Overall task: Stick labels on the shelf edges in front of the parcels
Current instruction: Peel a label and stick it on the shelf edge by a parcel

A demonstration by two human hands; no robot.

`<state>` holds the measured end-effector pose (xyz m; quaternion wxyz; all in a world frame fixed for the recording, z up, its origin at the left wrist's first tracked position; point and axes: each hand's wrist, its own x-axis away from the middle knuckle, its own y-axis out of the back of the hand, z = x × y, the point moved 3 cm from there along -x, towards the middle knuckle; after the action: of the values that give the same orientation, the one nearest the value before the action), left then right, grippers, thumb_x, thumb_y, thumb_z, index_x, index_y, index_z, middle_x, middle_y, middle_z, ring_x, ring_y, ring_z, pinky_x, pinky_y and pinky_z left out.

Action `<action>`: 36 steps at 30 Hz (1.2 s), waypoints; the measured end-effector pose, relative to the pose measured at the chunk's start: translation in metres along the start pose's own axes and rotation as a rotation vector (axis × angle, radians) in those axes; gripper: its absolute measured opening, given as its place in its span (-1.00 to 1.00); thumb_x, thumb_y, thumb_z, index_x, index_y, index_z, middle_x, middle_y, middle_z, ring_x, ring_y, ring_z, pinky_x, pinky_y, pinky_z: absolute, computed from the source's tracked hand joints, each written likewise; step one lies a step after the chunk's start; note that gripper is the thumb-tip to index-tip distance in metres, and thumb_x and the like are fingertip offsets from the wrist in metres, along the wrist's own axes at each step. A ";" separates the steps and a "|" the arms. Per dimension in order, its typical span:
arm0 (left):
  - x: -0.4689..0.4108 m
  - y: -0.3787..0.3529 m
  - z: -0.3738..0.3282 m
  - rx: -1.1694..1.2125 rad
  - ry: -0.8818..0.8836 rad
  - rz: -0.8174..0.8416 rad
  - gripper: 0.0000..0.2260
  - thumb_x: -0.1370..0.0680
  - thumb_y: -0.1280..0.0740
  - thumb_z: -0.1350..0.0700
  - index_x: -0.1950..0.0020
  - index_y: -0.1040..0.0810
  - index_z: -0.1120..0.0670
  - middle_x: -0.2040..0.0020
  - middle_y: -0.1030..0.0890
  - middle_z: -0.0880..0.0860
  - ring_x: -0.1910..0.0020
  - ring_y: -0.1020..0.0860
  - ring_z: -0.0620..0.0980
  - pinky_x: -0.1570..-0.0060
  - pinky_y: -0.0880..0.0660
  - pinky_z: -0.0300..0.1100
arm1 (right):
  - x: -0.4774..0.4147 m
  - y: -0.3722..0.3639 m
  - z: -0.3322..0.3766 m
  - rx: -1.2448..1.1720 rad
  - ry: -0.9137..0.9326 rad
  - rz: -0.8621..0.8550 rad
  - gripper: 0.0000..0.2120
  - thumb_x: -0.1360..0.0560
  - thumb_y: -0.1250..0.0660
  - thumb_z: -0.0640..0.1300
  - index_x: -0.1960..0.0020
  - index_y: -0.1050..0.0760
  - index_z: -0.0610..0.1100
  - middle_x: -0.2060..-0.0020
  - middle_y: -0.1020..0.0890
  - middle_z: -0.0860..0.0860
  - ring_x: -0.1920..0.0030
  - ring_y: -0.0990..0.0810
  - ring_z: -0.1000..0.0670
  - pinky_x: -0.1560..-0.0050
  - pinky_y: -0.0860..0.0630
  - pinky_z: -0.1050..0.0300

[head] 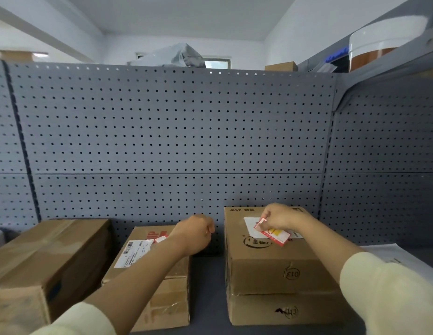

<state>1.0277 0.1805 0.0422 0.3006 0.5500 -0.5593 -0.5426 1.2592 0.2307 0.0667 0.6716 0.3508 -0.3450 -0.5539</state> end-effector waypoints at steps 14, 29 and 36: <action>0.011 0.007 -0.006 -0.061 0.017 -0.011 -0.78 -0.59 -0.16 0.14 -0.12 -0.56 0.00 -0.16 -0.59 0.01 -0.09 -0.56 0.02 -0.09 -0.52 -0.11 | 0.029 0.000 0.027 -0.431 0.215 -0.201 -0.68 -0.56 -0.29 -0.30 -0.30 -0.38 -0.18 -0.22 -0.45 -0.16 0.12 -0.62 -0.07 0.40 -0.57 0.30; 0.103 0.030 0.057 -0.178 0.188 -0.047 -0.74 -0.56 -0.18 0.13 -0.16 -0.59 -0.01 -0.27 -0.56 0.00 -0.20 -0.53 0.06 -0.11 -0.50 -0.07 | 0.065 -0.090 0.094 -0.299 0.415 -0.293 -0.86 -0.46 -0.43 -0.10 0.21 -0.54 0.10 0.11 -0.67 0.06 0.05 -0.60 0.09 0.02 -0.59 0.06; 0.150 0.042 0.103 -0.192 0.203 0.016 -0.72 -0.58 -0.15 0.11 -0.19 -0.58 -0.04 -0.26 -0.55 0.02 -0.19 -0.54 0.06 -0.12 -0.50 -0.08 | 0.105 -0.158 0.137 -0.196 0.468 -0.111 -0.94 -0.49 -0.40 -0.21 0.06 -0.60 -0.10 0.13 -0.64 0.07 0.16 -0.61 0.07 0.13 -0.56 0.20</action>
<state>0.8875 0.0597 0.0190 0.4110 0.5663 -0.4760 -0.5328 1.0785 0.0929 0.0108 0.7326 0.4209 -0.1051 -0.5244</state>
